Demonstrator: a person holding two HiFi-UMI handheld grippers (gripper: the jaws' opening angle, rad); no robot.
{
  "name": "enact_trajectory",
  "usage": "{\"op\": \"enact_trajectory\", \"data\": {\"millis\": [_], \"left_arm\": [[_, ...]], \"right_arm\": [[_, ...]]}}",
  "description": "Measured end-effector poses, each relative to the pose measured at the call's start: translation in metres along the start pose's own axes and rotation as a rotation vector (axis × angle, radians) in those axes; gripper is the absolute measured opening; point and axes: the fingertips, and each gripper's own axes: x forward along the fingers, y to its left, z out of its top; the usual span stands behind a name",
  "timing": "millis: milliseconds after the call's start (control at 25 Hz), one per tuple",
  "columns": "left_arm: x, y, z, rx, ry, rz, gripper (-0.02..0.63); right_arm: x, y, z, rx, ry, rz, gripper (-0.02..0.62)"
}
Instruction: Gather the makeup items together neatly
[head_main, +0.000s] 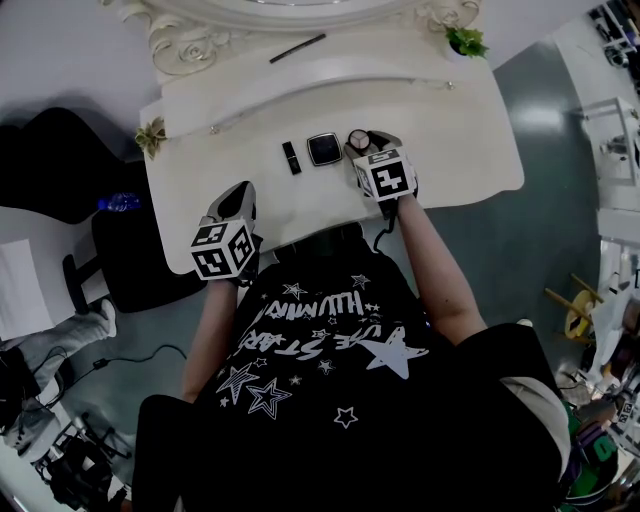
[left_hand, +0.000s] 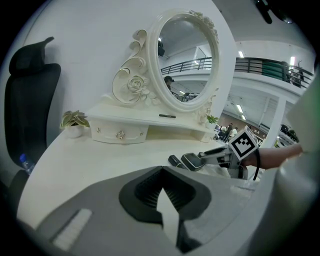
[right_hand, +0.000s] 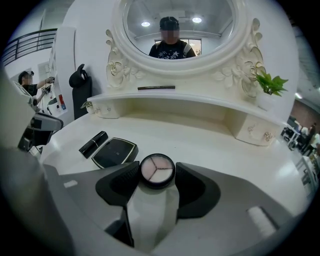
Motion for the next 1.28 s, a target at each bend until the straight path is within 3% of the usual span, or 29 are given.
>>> {"op": "enact_trajectory", "data": {"millis": [240, 480, 960, 1280], "left_arm": [[0.002, 0.006, 0.004, -0.013, -0.015, 0.004, 0.002], [0.003, 0.012, 0.013, -0.021, -0.041, 0.002, 0.002], [-0.003, 0.041, 0.040, -0.046, -0.101, 0.001, 0.002], [-0.009, 0.063, 0.062, -0.041, -0.127, -0.008, 0.002]], "right_arm": [[-0.005, -0.001, 0.001, 0.000, 0.034, 0.014, 0.313], [-0.018, -0.008, 0.023, 0.031, -0.004, -0.012, 0.324], [-0.026, 0.021, 0.133, 0.053, -0.236, -0.061, 0.349], [0.002, 0.051, 0.190, 0.072, -0.274, -0.112, 0.359]]}}
